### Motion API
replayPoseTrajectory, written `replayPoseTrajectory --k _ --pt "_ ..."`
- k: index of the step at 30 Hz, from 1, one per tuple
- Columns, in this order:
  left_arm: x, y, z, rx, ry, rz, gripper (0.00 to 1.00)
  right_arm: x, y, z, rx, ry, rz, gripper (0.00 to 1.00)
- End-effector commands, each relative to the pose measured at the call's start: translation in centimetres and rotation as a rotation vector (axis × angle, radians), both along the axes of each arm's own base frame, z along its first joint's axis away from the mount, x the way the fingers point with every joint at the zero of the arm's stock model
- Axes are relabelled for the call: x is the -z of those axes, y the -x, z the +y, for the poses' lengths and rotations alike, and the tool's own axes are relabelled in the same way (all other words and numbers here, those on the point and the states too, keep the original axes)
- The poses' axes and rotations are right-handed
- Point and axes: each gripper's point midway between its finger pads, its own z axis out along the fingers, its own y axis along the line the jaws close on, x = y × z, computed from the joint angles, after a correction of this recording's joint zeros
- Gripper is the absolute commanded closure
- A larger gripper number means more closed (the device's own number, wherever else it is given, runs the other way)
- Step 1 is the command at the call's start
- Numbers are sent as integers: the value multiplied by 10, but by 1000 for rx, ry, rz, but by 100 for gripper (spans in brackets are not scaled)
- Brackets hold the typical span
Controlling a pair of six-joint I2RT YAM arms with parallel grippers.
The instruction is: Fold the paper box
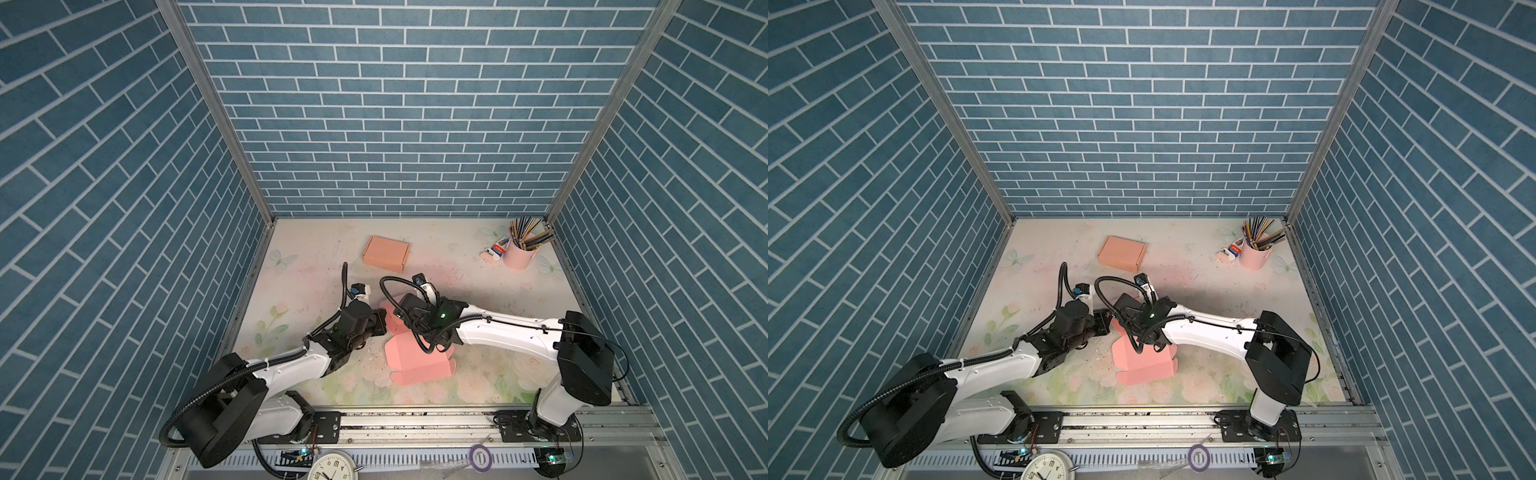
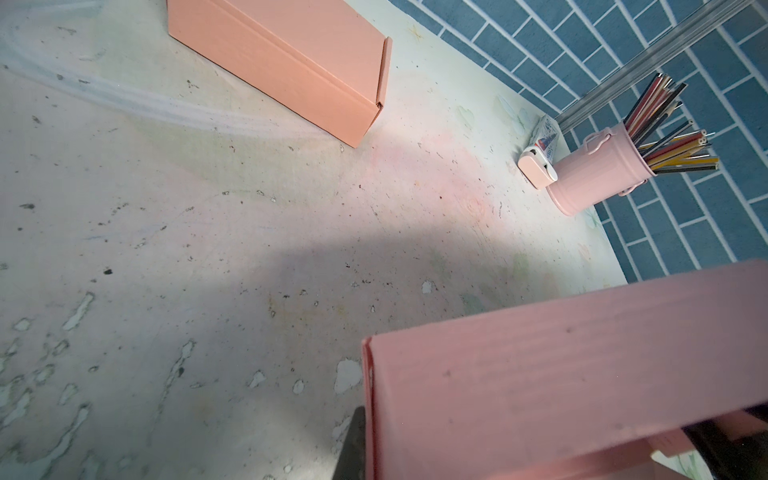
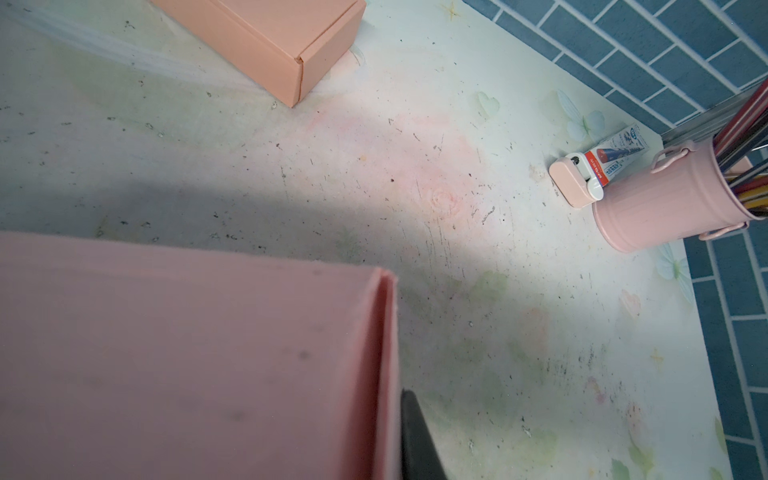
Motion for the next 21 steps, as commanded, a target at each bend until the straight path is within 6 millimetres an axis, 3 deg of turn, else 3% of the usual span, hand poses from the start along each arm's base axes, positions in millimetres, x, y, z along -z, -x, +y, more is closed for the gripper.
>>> replayPoseTrajectory --k 1,10,16,21 --pt "3 -3 2 -26 -18 -6 91 -12 0 -6 42 -36 -46 83" --pt "7 -8 3 -33 -49 -13 91 -30 18 0 -23 -229 -44 61" --pt "0 -16 6 -48 -91 -82 91 -51 46 14 -180 -475 21 52" --pt "-12 -26 -2 -19 -145 -167 91 -75 60 -8 -219 -573 -9 47"
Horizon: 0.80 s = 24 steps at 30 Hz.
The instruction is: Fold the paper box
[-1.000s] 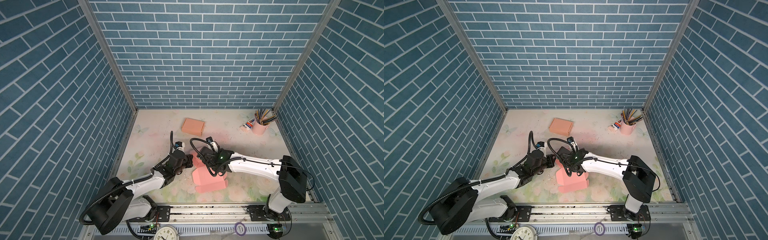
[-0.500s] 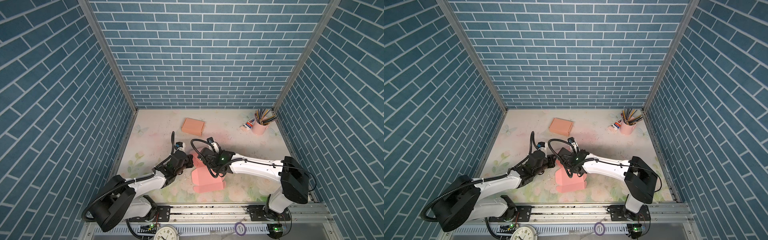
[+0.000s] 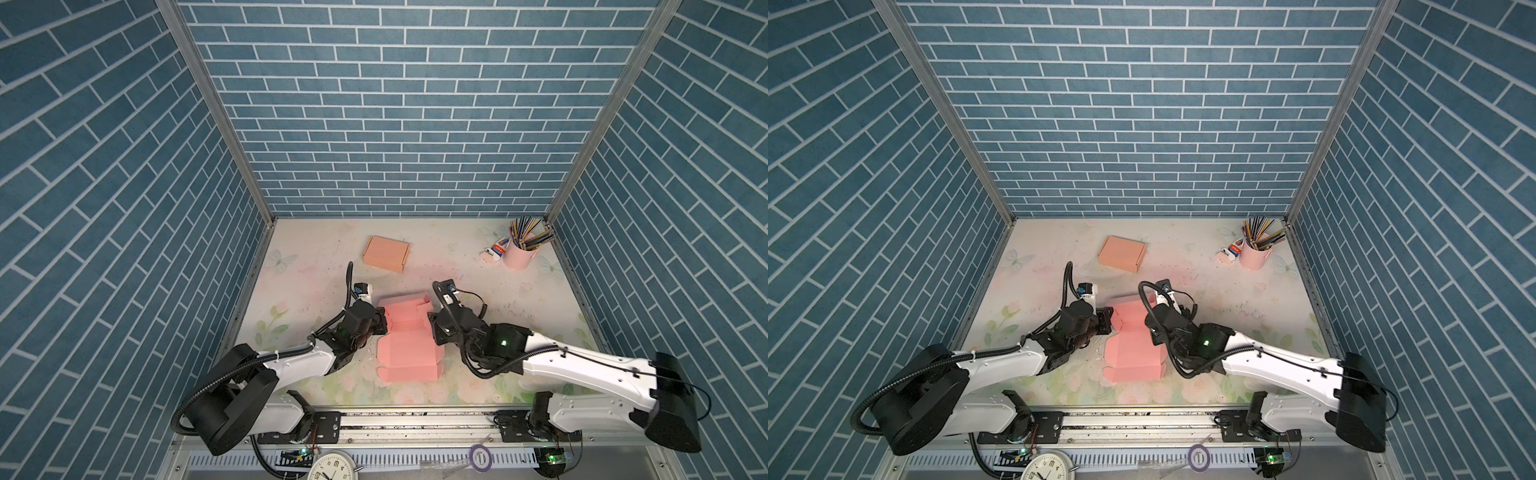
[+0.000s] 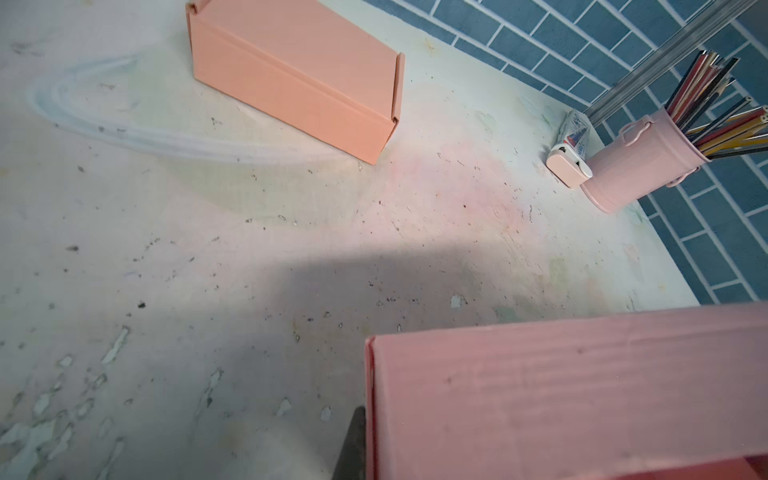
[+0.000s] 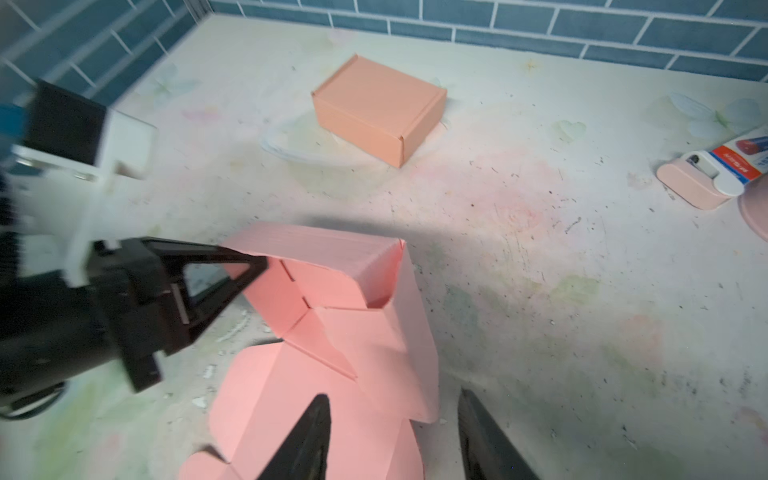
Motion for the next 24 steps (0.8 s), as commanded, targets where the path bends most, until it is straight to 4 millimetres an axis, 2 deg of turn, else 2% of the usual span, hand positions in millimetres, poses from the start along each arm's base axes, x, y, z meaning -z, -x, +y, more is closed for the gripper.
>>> replayPoseTrajectory --k 1,5,7,12,18,24 --pt "-17 -15 -7 1 -44 -91 91 -15 7 -6 -24 -63 -6 46" --pt "-14 -17 -12 15 -37 -75 91 8 3 -35 38 39 24 47" --pt "-14 -15 -17 33 -26 -70 92 16 4 -42 44 53 28 48" --pt "-13 -11 -22 74 -11 -64 91 10 8 -41 -33 -35 -45 49" --pt "-12 -7 -31 125 3 -51 92 18 5 -48 -94 -78 -83 49" --pt "-15 -6 -35 150 6 -50 91 20 0 -37 -149 -48 -86 54"
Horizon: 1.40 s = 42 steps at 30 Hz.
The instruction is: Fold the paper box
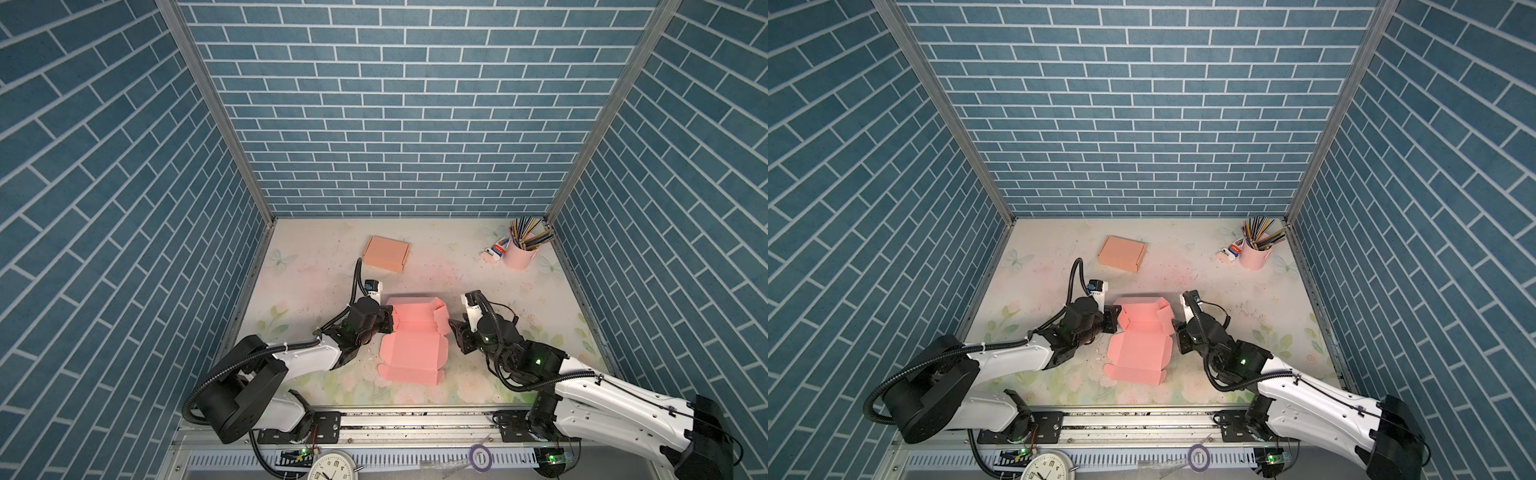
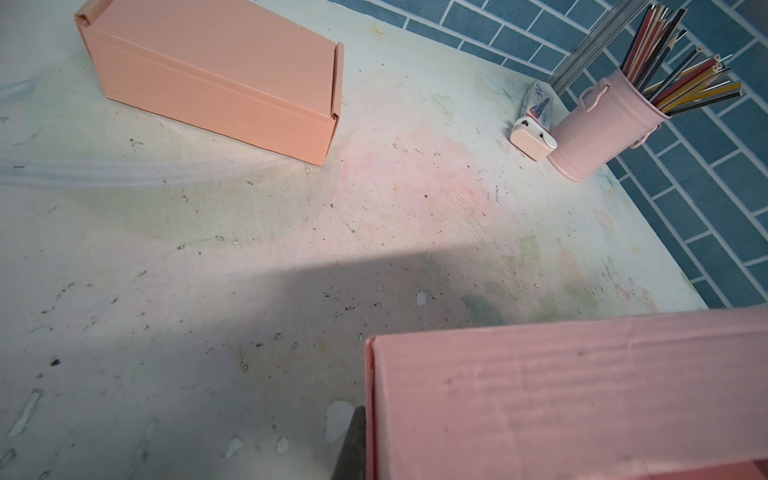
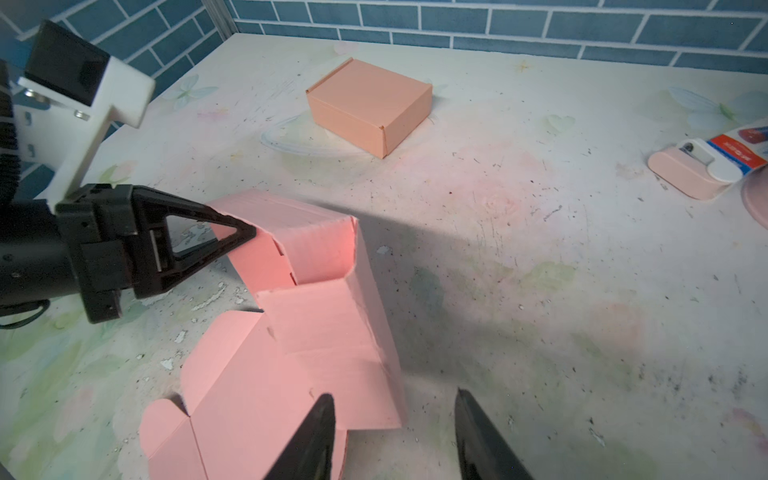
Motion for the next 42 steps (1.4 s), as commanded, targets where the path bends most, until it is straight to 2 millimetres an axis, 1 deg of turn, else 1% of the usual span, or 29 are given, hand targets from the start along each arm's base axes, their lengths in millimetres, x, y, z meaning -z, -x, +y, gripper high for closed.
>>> replayPoseTrajectory --k 1,4,9,14,20,23,28,37,41,42 --pt "-11 -3 -11 28 21 -21 91 -11 -1 18 -86 -8 -38 55" --pt "-10 -3 -11 30 22 -15 92 -8 -2 25 -109 -5 -32 59" --pt "-11 -2 -11 30 25 -14 91 -3 -7 27 -104 0 -19 65" --pt "-9 -1 -10 26 29 -5 92 -2 -10 37 -122 -3 -8 74" --pt "-7 1 -12 12 35 5 91 0 -17 52 -132 10 11 76" --pt "-6 1 -12 -7 21 9 91 3 -30 49 -49 43 32 75" --pt "-2 4 -10 -35 7 20 91 14 -46 38 96 133 57 74" --pt "3 6 -8 -63 -6 32 91 25 -54 28 251 291 47 76" --pt "1 6 -10 -67 -8 28 91 29 -56 21 317 377 28 79" --pt "0 5 -10 -66 -6 27 92 30 -56 17 340 401 22 83"
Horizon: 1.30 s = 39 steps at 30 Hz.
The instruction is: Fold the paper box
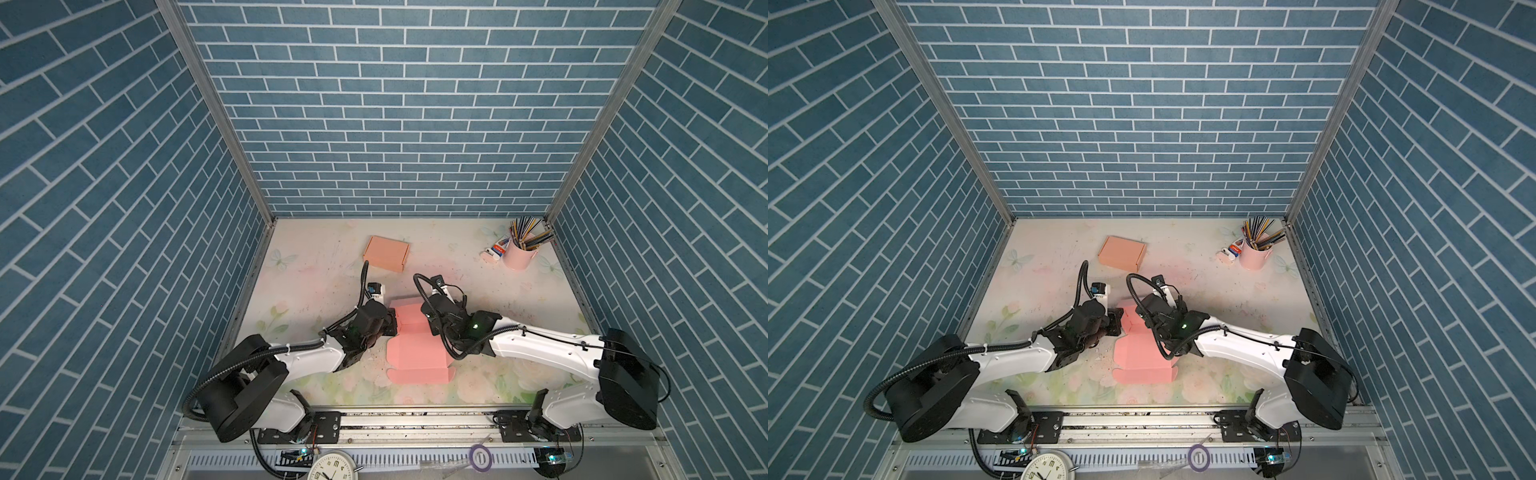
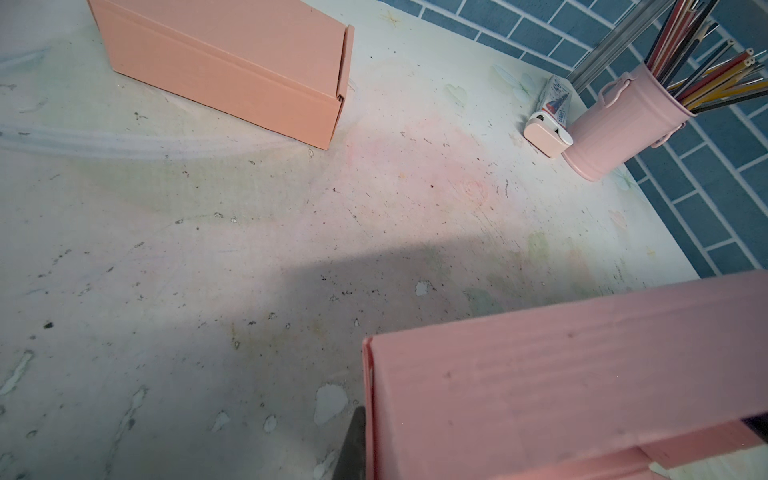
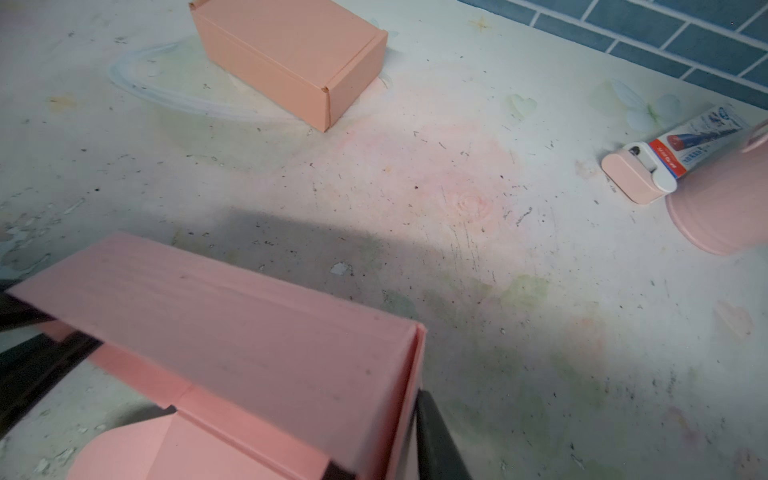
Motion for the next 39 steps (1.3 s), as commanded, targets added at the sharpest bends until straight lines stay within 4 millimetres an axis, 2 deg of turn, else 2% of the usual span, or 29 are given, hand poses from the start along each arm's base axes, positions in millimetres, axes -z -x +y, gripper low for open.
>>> replayPoseTrajectory --k 1,4,6,10,13,16,21,31,34,39 --pt "-4 -3 -4 -12 8 -2 91 2 -4 -26 136 105 -42 87" --pt "-6 -2 -5 -8 11 -4 91 9 -5 -28 153 132 -38 96" --pt "-7 -2 -6 -8 11 -6 92 13 -5 -29 163 145 -32 96" --pt "-8 0 -4 -9 9 -7 92 15 -6 -32 191 161 -33 85" --pt "-9 -1 -5 -9 11 -9 91 13 -6 -34 200 153 -43 84" --pt "-9 1 -7 -5 17 -7 92 10 -8 -36 207 157 -56 87" --pt "-7 3 -12 13 20 2 92 13 -7 -42 239 201 -63 100" --pt "-7 6 -20 21 49 11 92 16 -9 -40 335 376 -90 100" --pt "-6 8 -21 25 54 12 92 10 -8 -41 345 337 -99 100" --pt "-2 10 -20 28 51 18 92 5 -6 -35 315 235 -91 90"
